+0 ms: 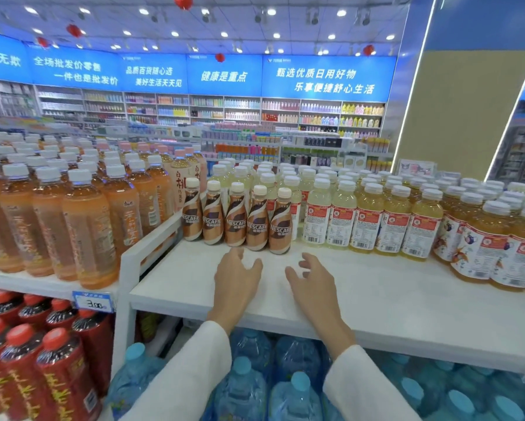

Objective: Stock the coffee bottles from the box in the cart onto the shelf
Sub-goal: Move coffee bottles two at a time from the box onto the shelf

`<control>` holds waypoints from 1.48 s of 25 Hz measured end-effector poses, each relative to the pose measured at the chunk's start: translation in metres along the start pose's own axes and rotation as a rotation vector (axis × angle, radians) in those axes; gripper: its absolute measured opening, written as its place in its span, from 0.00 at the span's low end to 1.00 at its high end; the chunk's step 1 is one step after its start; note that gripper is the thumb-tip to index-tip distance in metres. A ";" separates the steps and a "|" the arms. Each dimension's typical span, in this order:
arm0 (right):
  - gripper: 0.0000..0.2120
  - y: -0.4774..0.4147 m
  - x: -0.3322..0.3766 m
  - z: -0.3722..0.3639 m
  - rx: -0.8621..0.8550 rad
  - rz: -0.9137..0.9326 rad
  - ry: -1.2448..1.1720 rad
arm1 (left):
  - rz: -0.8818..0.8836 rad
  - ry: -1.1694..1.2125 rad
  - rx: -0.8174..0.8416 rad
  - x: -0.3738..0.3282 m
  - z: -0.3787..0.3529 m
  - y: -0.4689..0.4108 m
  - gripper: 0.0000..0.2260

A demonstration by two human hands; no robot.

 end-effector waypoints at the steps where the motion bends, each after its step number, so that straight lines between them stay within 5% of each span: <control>1: 0.24 0.017 0.001 0.007 -0.012 0.016 -0.013 | -0.029 0.015 -0.017 -0.003 0.009 0.017 0.23; 5: 0.14 0.094 0.000 0.021 0.017 0.112 -0.123 | -0.092 0.122 -0.119 0.003 0.053 0.104 0.14; 11: 0.09 0.199 -0.019 -0.009 -0.104 0.300 -0.226 | 0.046 0.197 -0.279 0.079 0.105 0.218 0.11; 15: 0.29 0.246 -0.031 -0.092 0.136 0.193 -0.253 | 0.198 0.132 -0.392 0.145 0.134 0.291 0.06; 18: 0.22 0.288 -0.042 -0.132 0.145 0.137 -0.110 | 0.378 0.131 -0.446 0.201 0.152 0.346 0.06; 23: 0.20 0.359 -0.086 -0.212 0.651 0.077 -0.155 | 0.595 0.158 -0.541 0.273 0.195 0.427 0.12; 37: 0.08 0.469 -0.078 -0.401 1.057 -0.086 0.204 | 1.037 0.213 -0.698 0.457 0.320 0.564 0.07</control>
Point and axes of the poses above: each hand's wrist, its own y-axis away from the middle knuckle, its own z-axis out of the back of the hand, x = y × z, the point moved 9 cm from there along -y, towards the middle knuckle, and after that the axes turned 2 degrees about x, right-handed, at the moved point
